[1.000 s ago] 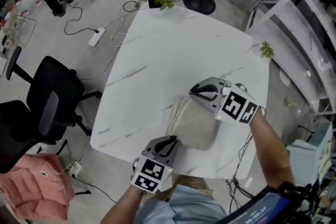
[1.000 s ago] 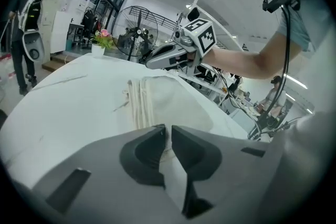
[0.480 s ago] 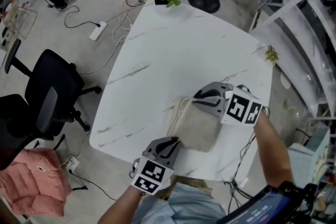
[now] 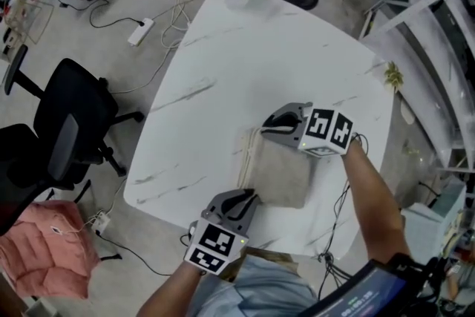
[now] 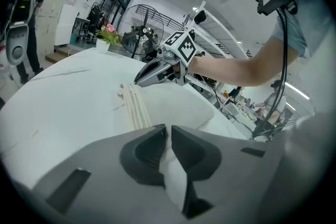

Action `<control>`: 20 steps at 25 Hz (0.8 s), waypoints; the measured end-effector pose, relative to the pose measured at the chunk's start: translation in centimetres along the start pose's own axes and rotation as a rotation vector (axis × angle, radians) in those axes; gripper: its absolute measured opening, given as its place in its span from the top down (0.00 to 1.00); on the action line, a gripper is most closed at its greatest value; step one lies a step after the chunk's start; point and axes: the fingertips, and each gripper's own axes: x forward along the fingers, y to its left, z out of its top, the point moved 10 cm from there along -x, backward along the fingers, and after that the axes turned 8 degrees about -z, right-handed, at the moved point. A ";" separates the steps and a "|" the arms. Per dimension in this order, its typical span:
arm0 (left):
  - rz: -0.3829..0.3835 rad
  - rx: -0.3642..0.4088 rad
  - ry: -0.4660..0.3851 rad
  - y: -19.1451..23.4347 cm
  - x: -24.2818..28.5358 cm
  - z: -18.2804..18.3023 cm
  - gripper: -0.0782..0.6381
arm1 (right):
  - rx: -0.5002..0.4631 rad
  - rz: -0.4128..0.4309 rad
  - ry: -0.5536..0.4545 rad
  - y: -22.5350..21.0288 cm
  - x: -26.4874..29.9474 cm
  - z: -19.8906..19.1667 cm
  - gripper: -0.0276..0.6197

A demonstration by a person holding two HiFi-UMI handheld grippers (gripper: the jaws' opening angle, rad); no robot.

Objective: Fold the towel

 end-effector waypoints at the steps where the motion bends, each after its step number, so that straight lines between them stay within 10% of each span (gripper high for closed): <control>1: 0.001 -0.005 0.005 0.2 0.1 0.0 0.84 | 0.015 0.005 -0.004 -0.1 0.1 -0.1 0.88; 8: -0.049 -0.073 -0.014 0.9 -1.0 -0.5 0.84 | 0.045 -0.048 -0.033 -0.9 -3.5 1.0 0.63; 15: -0.171 -0.206 -0.116 3.4 -4.6 -0.3 0.80 | 0.080 -0.197 -0.070 -0.3 -6.1 1.6 0.68; 20: -0.089 -0.112 -0.236 1.2 -9.9 4.0 0.81 | 0.133 -0.438 -0.278 4.2 -10.2 6.8 0.75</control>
